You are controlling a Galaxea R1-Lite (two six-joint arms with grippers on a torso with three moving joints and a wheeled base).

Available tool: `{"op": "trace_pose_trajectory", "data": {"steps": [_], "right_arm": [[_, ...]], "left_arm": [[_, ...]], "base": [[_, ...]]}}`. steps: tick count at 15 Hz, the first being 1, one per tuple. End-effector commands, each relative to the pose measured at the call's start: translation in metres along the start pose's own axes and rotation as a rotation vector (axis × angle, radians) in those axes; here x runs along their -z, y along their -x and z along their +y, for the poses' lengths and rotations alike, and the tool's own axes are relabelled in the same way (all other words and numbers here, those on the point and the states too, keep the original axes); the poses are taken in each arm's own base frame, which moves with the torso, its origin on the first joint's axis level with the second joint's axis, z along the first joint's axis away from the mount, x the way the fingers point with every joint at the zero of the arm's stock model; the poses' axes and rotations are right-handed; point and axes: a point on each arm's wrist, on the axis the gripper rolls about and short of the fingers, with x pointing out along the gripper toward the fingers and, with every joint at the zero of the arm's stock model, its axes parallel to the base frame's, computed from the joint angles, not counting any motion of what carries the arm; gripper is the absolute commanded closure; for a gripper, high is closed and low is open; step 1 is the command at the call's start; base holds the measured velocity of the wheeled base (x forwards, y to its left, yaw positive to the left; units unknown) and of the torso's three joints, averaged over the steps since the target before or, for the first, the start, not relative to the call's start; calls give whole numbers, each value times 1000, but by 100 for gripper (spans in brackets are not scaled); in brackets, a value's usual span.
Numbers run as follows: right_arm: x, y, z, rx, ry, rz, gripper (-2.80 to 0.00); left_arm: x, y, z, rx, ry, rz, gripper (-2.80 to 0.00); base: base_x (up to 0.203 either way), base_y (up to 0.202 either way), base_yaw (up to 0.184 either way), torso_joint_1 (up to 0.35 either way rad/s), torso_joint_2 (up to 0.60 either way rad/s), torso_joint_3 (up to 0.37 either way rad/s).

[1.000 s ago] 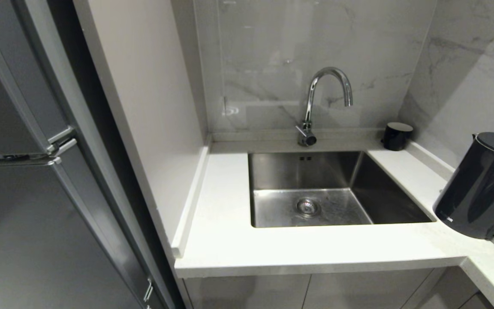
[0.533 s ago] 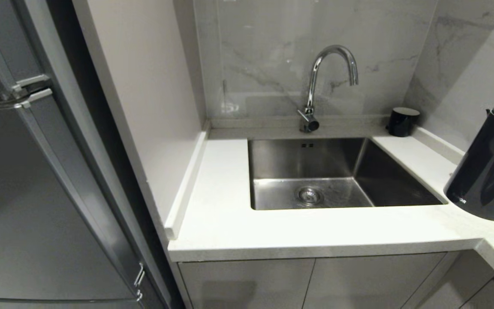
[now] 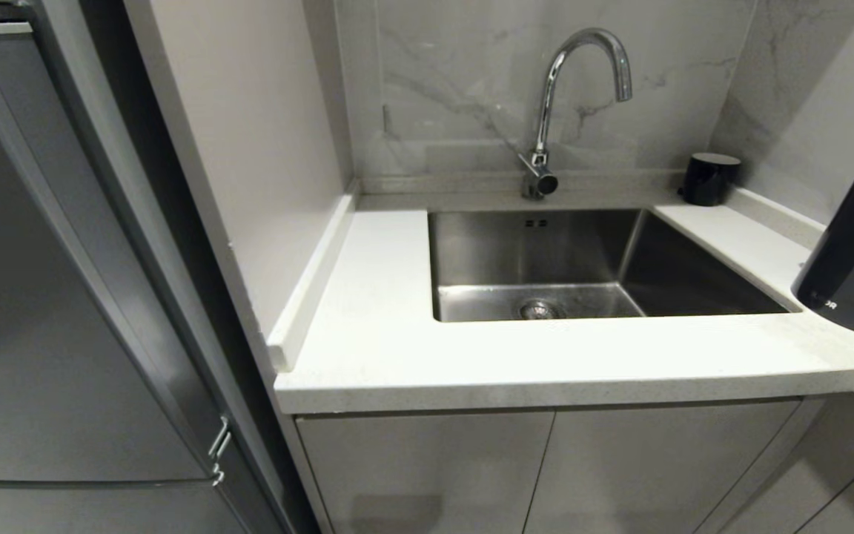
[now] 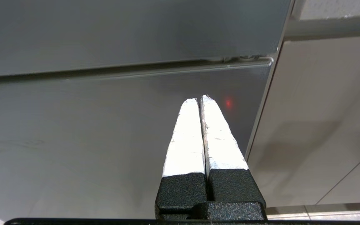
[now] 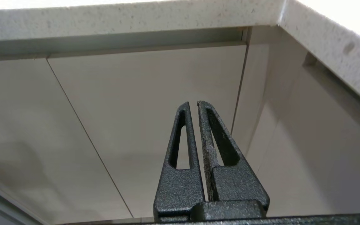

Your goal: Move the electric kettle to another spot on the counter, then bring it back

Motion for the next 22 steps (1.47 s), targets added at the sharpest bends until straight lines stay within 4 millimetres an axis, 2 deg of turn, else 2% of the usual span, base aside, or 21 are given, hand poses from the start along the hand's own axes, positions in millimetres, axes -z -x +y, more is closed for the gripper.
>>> {"op": "trace_pose_trajectory", "data": {"steps": [1,22], "right_arm": [[0,0,0,0,2,0,0],[0,0,0,0,0,0,0]], "left_arm": [[0,0,0,0,-1,1,0],[0,0,0,2,2,5,0]], "base": [[0,0,0,-19,141,124],[0,0,0,0,6,5]]}}
